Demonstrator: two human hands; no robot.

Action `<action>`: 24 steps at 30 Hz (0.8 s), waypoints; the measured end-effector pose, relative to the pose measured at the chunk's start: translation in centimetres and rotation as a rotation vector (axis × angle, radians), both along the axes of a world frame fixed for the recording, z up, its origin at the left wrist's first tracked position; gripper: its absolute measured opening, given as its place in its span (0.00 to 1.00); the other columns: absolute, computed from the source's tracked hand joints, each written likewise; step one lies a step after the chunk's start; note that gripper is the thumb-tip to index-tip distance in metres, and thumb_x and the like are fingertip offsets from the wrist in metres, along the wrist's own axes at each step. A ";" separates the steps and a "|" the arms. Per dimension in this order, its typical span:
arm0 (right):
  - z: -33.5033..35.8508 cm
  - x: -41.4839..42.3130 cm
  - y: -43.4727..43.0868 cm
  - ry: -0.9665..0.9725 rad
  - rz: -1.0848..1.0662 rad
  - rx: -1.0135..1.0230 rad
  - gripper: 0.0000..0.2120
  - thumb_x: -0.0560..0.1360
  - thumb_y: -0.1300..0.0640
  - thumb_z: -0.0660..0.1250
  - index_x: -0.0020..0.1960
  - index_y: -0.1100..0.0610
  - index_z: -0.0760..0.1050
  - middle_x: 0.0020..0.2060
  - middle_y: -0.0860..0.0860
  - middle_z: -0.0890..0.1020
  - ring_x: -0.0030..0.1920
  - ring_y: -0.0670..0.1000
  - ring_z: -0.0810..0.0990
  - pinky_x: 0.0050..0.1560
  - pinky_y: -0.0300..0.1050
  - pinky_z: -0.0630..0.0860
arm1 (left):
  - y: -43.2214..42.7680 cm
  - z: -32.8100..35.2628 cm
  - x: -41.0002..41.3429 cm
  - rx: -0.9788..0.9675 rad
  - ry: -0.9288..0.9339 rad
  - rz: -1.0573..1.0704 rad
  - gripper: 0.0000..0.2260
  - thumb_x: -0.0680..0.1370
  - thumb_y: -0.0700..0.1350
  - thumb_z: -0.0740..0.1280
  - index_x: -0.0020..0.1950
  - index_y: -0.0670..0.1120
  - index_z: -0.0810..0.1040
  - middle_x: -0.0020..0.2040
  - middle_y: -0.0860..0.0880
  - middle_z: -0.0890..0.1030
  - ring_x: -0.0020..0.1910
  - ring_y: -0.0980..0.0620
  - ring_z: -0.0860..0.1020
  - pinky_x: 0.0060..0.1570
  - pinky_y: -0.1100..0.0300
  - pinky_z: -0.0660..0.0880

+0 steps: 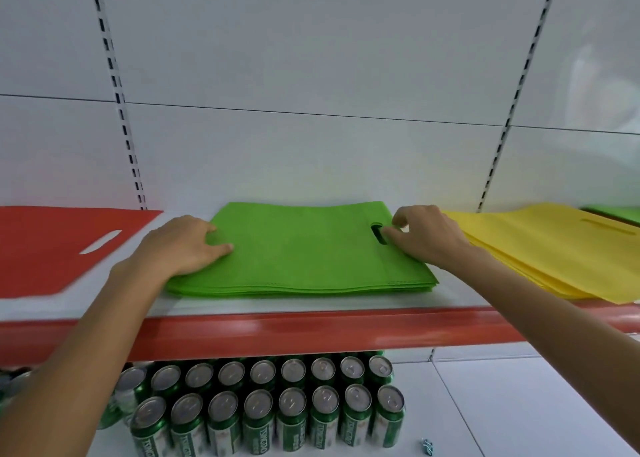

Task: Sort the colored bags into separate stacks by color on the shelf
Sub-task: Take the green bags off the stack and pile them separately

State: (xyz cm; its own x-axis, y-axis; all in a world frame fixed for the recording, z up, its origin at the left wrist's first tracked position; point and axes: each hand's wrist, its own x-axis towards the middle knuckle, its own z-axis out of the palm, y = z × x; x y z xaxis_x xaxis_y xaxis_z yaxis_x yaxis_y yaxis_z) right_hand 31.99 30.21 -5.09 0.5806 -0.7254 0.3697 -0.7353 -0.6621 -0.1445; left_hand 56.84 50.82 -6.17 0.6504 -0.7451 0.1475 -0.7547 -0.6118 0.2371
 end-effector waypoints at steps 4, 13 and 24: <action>1.7 -2.7 -1.4 -0.176 0.013 -0.089 0.16 0.77 0.48 0.62 0.59 0.55 0.76 0.58 0.50 0.79 0.57 0.55 0.77 0.52 0.47 0.72 | -1.5 1.3 -2.8 -0.174 -0.049 -0.043 0.26 0.75 0.59 0.62 0.69 0.47 0.70 0.70 0.43 0.70 0.68 0.43 0.69 0.66 0.48 0.66; 2.9 -16.7 -9.9 -0.261 -0.170 -0.082 0.15 0.76 0.50 0.64 0.58 0.57 0.77 0.55 0.52 0.81 0.54 0.55 0.78 0.49 0.47 0.73 | -11.9 3.1 -15.3 -0.266 -0.052 -0.302 0.23 0.76 0.57 0.63 0.67 0.49 0.72 0.69 0.48 0.71 0.68 0.46 0.68 0.67 0.52 0.65; 3.3 -34.8 -23.3 -0.138 -0.226 -0.103 0.14 0.77 0.48 0.61 0.56 0.55 0.77 0.56 0.52 0.80 0.55 0.55 0.78 0.48 0.47 0.73 | -25.8 3.2 -32.8 -0.301 0.009 -0.322 0.24 0.76 0.58 0.62 0.68 0.50 0.71 0.69 0.49 0.70 0.68 0.48 0.68 0.66 0.49 0.65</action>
State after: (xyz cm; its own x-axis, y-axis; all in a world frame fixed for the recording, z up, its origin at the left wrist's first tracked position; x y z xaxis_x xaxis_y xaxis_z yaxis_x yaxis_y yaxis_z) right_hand -2.80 6.94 -1.84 0.3474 -0.7852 0.5127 -0.8441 -0.5000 -0.1937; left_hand 24.03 25.01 -3.01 0.3942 -0.8347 0.3846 -0.8927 -0.2484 0.3759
